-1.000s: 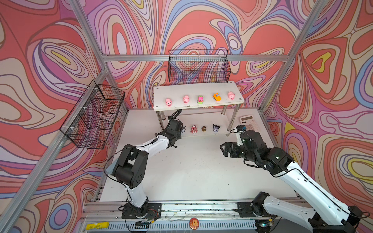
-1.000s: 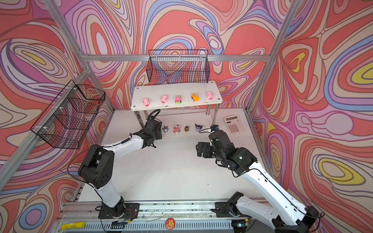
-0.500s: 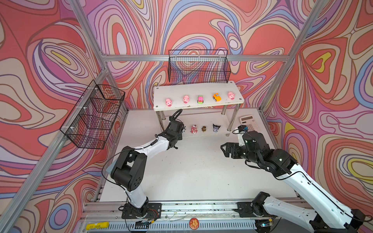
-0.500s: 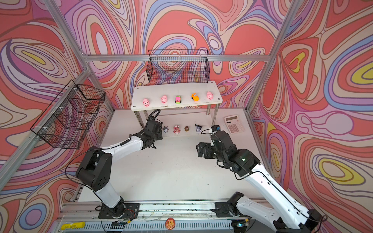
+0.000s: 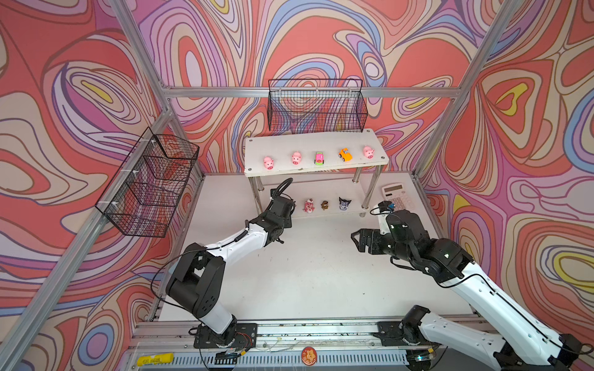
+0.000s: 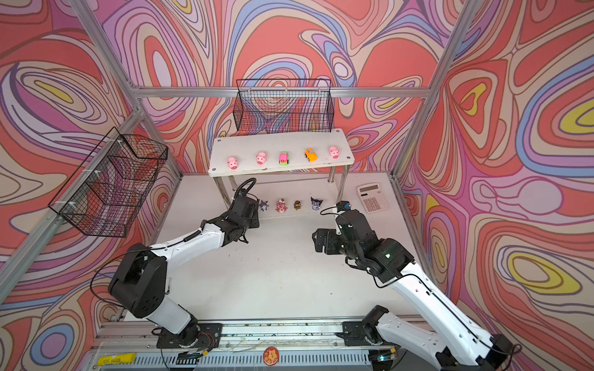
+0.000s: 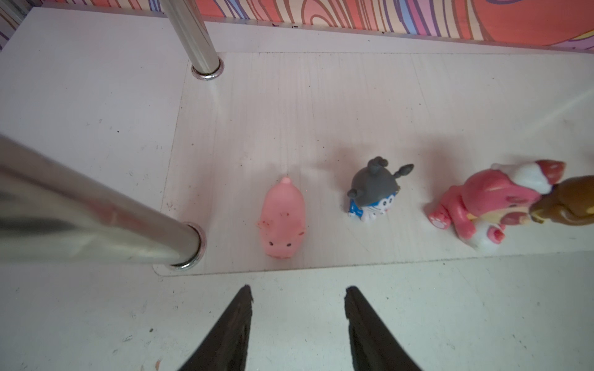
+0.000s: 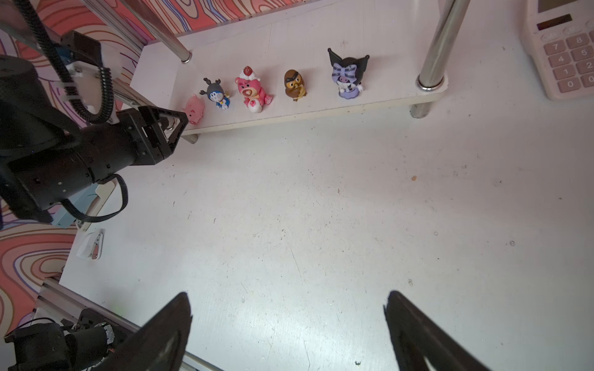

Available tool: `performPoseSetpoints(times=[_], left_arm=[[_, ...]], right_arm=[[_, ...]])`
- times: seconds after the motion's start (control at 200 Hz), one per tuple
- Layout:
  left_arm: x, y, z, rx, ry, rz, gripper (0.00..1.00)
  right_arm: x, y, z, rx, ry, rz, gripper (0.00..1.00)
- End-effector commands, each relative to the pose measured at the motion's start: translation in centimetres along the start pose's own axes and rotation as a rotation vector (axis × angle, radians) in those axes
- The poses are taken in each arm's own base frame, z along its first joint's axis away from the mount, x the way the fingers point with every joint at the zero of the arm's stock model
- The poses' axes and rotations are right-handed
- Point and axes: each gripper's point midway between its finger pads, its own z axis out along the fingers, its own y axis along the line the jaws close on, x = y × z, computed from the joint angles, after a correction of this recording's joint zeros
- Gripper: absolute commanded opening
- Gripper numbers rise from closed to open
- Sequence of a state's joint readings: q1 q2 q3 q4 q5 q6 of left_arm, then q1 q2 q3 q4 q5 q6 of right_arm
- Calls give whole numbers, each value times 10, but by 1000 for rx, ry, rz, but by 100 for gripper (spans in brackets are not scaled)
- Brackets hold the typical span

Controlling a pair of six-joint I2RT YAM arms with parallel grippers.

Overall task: Organize plastic toys on shelves
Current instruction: Place the plastic toy on the shelf, then reset both arms

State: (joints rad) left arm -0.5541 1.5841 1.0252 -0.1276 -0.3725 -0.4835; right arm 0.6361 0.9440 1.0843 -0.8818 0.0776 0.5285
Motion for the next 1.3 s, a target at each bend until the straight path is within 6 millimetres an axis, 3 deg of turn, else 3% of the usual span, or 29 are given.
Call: performPoseSetpoints(times=[0.0, 0.17, 0.28, 0.456, 0.586, 0.911, 0.981, 1.137, 1.297], left_arm=[[6, 3, -20, -23, -12, -2, 51], [15, 10, -53, -21, -27, -1, 56], [22, 26, -78, -32, -35, -7, 60], [25, 58, -120, -50, -89, -50, 87], [23, 77, -142, -49, -143, -79, 94], [22, 125, -159, -283, -186, -85, 96], [18, 138, -164, -351, -233, -71, 97], [15, 146, -166, -380, -309, -58, 100], [12, 157, -161, -444, -392, -46, 100]], right_arm=[[1, -1, 2, 0, -8, -17, 98], [3, -7, 10, 31, -13, -32, 98], [4, -9, 15, 37, -13, -34, 98], [0, -12, 19, 57, -43, -46, 98], [-8, -17, 19, 94, -70, -54, 98], [-17, -41, 18, 220, -144, -60, 98], [-17, -53, 21, 271, -159, -49, 98], [-20, -77, 31, 326, -201, -1, 98], [-26, -115, 43, 410, -242, 62, 98]])
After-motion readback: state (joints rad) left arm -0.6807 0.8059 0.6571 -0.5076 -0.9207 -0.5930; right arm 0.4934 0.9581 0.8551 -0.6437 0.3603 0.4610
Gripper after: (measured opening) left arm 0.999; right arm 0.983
